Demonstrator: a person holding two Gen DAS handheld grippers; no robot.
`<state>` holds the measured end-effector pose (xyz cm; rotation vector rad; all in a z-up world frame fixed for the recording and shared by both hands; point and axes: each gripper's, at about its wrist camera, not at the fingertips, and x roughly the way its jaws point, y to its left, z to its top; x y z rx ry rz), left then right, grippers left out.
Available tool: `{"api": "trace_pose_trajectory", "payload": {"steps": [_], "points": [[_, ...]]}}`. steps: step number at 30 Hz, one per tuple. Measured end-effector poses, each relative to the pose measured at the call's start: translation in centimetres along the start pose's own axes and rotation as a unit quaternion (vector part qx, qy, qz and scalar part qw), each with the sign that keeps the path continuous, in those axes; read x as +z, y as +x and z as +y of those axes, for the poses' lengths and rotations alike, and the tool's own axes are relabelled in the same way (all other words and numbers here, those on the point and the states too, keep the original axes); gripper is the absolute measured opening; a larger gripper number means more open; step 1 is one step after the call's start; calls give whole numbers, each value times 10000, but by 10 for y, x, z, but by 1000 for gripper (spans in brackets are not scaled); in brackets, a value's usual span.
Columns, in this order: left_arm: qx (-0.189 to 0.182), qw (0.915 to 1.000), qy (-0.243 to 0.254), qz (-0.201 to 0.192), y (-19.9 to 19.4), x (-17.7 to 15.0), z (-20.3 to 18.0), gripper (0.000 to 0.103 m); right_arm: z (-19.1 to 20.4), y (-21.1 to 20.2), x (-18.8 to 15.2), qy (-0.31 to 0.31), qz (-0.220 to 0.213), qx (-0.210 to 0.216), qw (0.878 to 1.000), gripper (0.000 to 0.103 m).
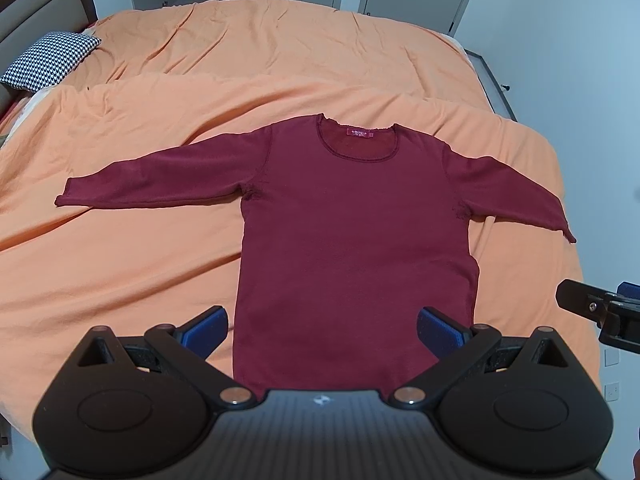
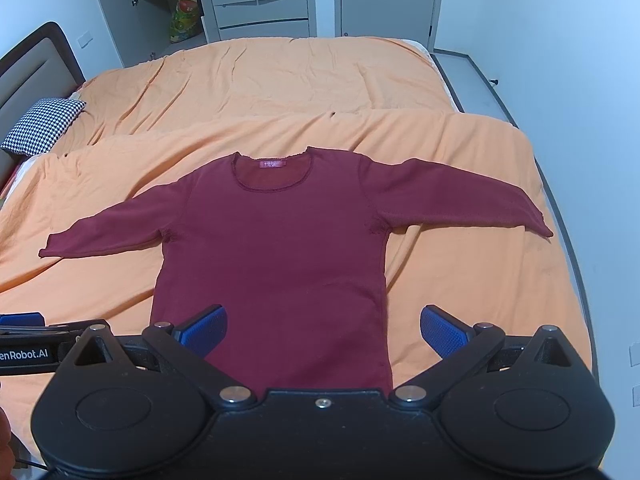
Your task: Fold small clothes
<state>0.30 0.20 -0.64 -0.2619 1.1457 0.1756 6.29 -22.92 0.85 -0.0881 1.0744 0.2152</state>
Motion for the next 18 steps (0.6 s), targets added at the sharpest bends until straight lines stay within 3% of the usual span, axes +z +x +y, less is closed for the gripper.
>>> {"api": "trace_pose_trajectory", "payload": {"steps": [18], "points": [[-37,10000,0,26,0,1,1,103,0,-1,1,-14,-16,-2,10000,102]]}}
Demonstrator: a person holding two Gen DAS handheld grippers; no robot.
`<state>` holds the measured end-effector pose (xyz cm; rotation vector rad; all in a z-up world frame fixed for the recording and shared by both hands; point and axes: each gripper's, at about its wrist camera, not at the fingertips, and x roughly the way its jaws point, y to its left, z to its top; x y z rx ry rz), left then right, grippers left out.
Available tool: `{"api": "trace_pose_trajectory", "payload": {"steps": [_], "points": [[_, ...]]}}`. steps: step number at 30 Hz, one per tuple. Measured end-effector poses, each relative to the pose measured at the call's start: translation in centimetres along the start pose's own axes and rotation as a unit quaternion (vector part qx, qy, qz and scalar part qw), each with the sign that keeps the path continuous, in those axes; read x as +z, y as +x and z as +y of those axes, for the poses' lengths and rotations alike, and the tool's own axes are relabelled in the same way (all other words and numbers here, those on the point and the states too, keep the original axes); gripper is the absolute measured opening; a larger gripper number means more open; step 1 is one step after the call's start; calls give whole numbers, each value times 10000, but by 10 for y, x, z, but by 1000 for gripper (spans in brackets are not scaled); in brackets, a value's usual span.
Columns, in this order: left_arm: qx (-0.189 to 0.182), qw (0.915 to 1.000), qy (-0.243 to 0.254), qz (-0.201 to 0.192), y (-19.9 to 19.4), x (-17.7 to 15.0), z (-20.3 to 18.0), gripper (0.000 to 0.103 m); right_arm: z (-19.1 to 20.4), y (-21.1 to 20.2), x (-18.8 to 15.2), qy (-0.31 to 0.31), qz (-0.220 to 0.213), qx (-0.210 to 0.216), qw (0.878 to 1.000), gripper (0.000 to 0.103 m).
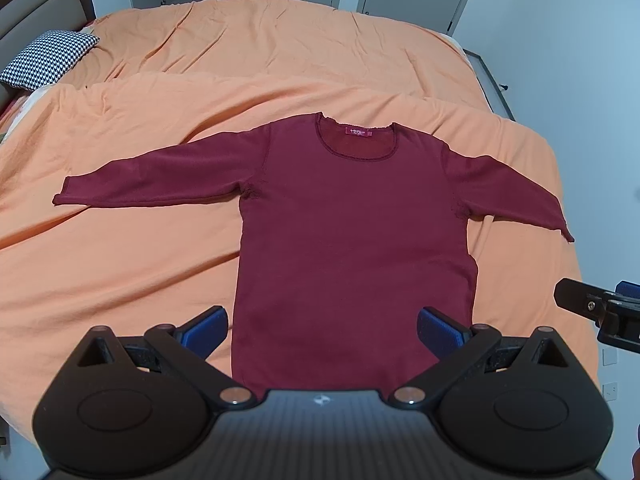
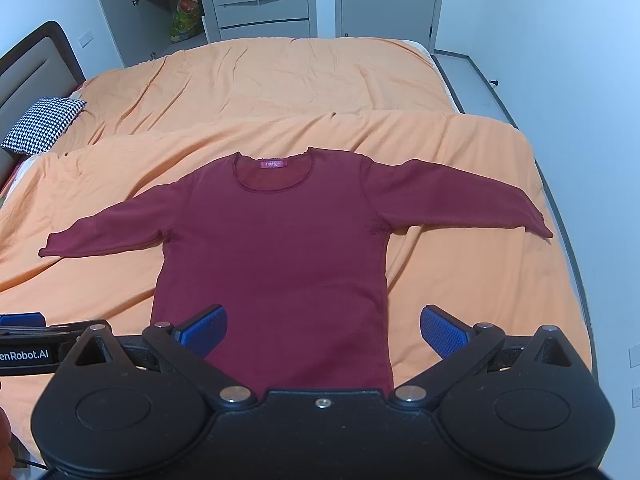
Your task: Fold small clothes
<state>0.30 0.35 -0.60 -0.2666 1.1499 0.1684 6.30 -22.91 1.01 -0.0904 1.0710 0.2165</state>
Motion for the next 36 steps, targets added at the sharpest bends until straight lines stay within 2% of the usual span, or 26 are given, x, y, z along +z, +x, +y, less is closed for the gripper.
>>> {"api": "trace_pose_trajectory", "payload": {"steps": [12,20,25,29,31,33,36], "points": [[-124,9999,6,13,5,1,6,103,6,0,-1,-18,1,-91,10000,103],[-387,9992,77,59,11,0,14,103,16,-2,-3,18,39,-270,9996,103],[-715,9973,142,94,21,-2,20,103,21,-5,-11,164,29,-337,9993,102],[-1023,9943,311,-8,29,-4,19,103,23,-21,-19,449,-471,-312,9974,102],[-1261,9907,421,-285,31,-6,17,103,24,-29,-23,523,-734,-360,9953,102],[-1663,9825,614,-571,33,-9,14,103,25,-35,-27,568,-921,-445,9931,102],[-2081,9749,716,-344,42,-6,6,103,22,-43,-33,739,-1150,-344,9900,102]]}}
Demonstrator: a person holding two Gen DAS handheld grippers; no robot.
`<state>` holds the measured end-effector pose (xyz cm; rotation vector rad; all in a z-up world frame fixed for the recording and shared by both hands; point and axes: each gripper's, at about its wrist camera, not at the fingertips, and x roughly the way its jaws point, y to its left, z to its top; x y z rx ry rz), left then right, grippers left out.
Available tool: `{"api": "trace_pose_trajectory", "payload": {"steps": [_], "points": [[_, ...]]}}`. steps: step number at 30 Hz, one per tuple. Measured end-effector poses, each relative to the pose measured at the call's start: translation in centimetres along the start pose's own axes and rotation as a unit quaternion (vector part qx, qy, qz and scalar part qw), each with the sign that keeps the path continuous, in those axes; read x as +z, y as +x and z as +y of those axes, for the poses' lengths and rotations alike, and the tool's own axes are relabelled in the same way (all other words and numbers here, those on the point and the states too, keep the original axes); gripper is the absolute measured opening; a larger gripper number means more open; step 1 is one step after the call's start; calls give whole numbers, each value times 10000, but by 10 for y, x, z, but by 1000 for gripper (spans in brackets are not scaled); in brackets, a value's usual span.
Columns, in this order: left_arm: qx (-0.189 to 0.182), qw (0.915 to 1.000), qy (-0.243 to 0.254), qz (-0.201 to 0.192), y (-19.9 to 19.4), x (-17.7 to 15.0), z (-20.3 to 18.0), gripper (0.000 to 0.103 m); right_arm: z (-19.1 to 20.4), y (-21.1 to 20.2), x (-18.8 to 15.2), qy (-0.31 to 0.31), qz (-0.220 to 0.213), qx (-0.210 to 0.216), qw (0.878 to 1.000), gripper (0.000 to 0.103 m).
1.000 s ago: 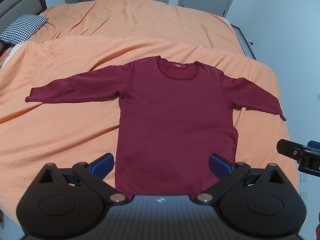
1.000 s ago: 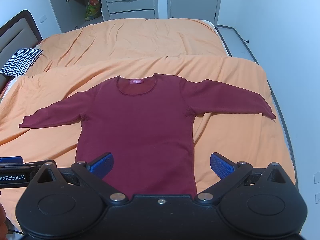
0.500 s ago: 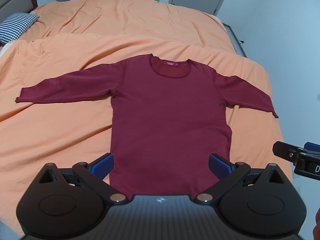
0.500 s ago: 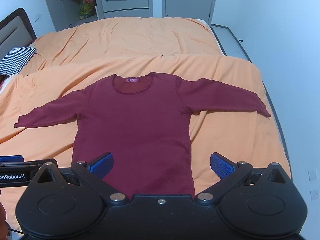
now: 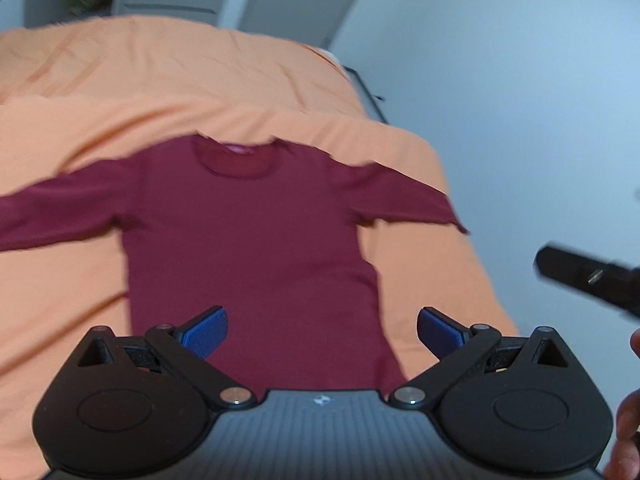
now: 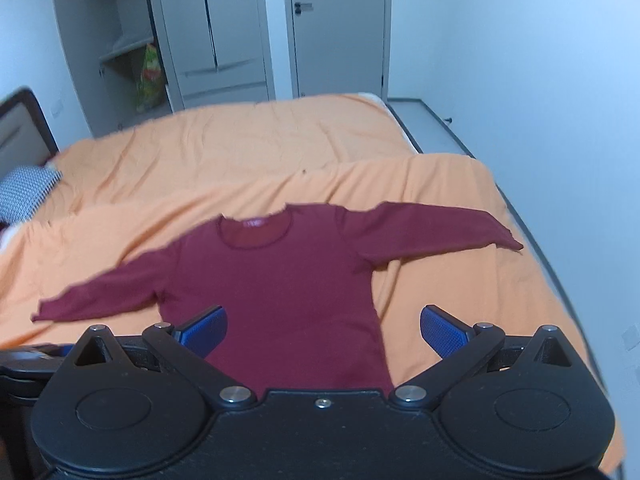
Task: Fold small clothes
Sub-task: 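Reach the right tool to the sleeve cuff and close on it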
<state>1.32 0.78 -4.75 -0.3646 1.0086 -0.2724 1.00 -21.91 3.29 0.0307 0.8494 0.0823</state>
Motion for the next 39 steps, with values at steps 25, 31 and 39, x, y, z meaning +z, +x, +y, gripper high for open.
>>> {"api": "trace_pose_trajectory", "payload": {"steps": [25,31,39], "points": [[731,9921,-1011,164,100,19,-72,103,-325,184,26,2234,-531,900,9691,102],[881,9890,-1156,283,139,12,-99,103,-446,318,8,4209,-381,1658,8910,96],[1156,9844,-1211,538,161,5,-111,103,-501,425,-23,5723,-419,1875,7972,87]]}}
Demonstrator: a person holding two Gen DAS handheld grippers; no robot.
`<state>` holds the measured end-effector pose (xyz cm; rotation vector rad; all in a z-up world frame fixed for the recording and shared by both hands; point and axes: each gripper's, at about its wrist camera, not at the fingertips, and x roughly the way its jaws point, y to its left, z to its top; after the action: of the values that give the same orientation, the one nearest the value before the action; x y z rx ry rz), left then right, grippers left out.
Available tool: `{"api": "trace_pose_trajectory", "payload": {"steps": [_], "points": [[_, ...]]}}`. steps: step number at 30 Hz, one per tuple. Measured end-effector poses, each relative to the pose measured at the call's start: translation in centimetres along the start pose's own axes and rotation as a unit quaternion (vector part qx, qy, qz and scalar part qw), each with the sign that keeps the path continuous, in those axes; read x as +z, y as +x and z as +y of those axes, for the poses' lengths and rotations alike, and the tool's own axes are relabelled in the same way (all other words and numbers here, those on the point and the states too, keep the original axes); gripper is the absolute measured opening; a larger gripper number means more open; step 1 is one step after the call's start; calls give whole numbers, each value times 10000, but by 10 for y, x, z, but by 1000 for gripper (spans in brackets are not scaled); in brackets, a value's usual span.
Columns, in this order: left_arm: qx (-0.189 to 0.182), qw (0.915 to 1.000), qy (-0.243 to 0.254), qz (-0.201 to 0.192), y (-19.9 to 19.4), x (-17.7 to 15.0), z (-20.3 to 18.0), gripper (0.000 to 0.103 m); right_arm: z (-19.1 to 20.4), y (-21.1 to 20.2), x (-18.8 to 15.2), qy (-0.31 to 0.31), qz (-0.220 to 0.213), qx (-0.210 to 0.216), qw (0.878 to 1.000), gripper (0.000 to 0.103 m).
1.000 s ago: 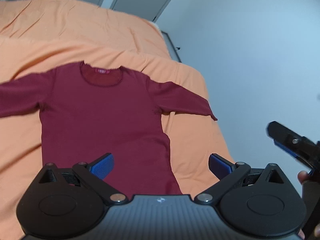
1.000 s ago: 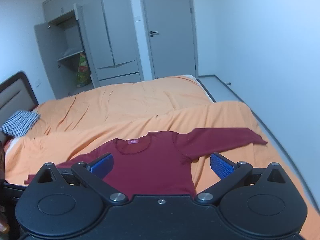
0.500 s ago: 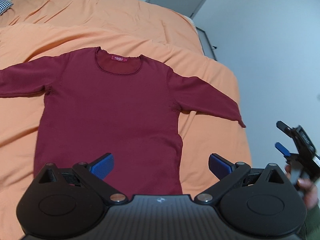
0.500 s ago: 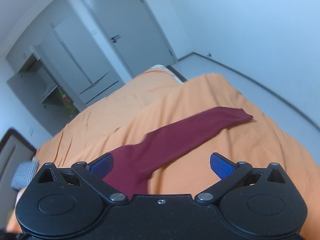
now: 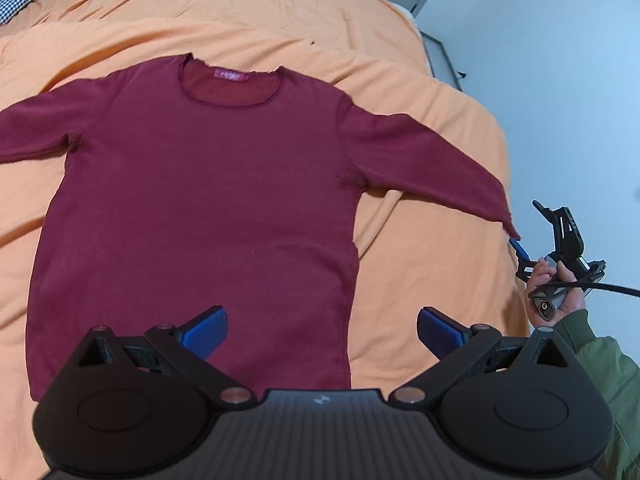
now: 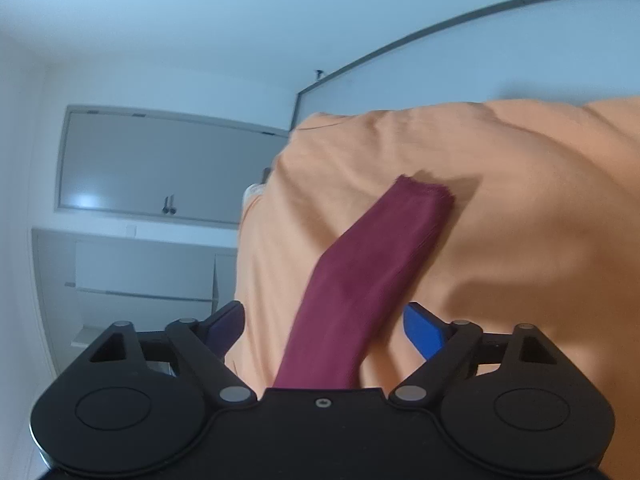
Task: Fold small clothes
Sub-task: 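Reach the right tool to the sleeve cuff and close on it, then carry the cuff across the shirt body with the right tool, then release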
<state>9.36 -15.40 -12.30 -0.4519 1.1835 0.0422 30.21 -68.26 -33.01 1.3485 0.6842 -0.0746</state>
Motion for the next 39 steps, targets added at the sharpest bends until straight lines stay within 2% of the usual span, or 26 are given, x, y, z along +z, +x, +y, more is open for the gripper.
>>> {"api": "trace_pose_trajectory", "payload": {"steps": [2,5,6,7,8,9,10,12,15,18,20,22,25,27,29,32,34,35,37,39], "points": [[25,10000,-32,26,3,1,1,103,-9,14,6,53,11,-118,9999,84],[70,10000,-29,49,6,3,2,103,-18,28,10,119,-54,-163,9998,74],[76,9999,-35,68,8,4,4,103,-20,32,11,136,-104,-174,9997,63],[75,9999,-41,86,9,6,5,103,-21,35,13,162,-141,-198,9996,46],[64,9999,-52,102,10,6,7,103,-23,39,15,214,-167,-249,9993,37],[51,9999,-67,116,11,7,9,103,-24,40,15,233,-183,-307,9991,21],[35,9999,-87,124,11,8,11,103,-23,42,16,178,-205,-372,9989,11],[-13,9999,-118,121,11,9,17,103,-14,44,16,-103,-216,-503,9984,8],[-76,9998,-181,103,12,11,30,103,18,34,11,-848,-347,-506,9945,7],[-171,9994,-298,49,11,14,48,103,67,22,-12,-1747,-285,-272,9838,7],[-240,9989,-398,1,9,17,62,103,104,18,-43,-2463,-92,-113,9691,7],[-310,9982,-501,-60,8,21,79,103,142,20,-86,-3177,188,35,9480,7],[-413,9965,-699,-180,1,25,108,103,190,37,-172,-4238,714,284,9025,8],[-416,9955,-816,-250,-5,26,132,103,209,58,-234,-4722,1135,421,8731,8],[-382,9946,-920,-307,-11,26,156,103,215,82,-296,-5022,1484,432,8508,8],[-277,9942,-973,-354,-15,26,191,103,208,119,-381,-5245,1885,334,8296,9],[-156,9949,-939,-339,-13,28,211,103,195,137,-430,-5388,2187,160,8134,18],[-118,9951,-921,-326,-11,29,219,103,187,145,-449,-5419,2363,53,8065,19],[-109,9956,-872,-319,-6,35,230,103,173,146,-477,-5368,2775,-53,7968,24],[-192,9963,-747,-388,-2,44,234,103,168,124,-488,-5280,2877,33,7990,26]]}}
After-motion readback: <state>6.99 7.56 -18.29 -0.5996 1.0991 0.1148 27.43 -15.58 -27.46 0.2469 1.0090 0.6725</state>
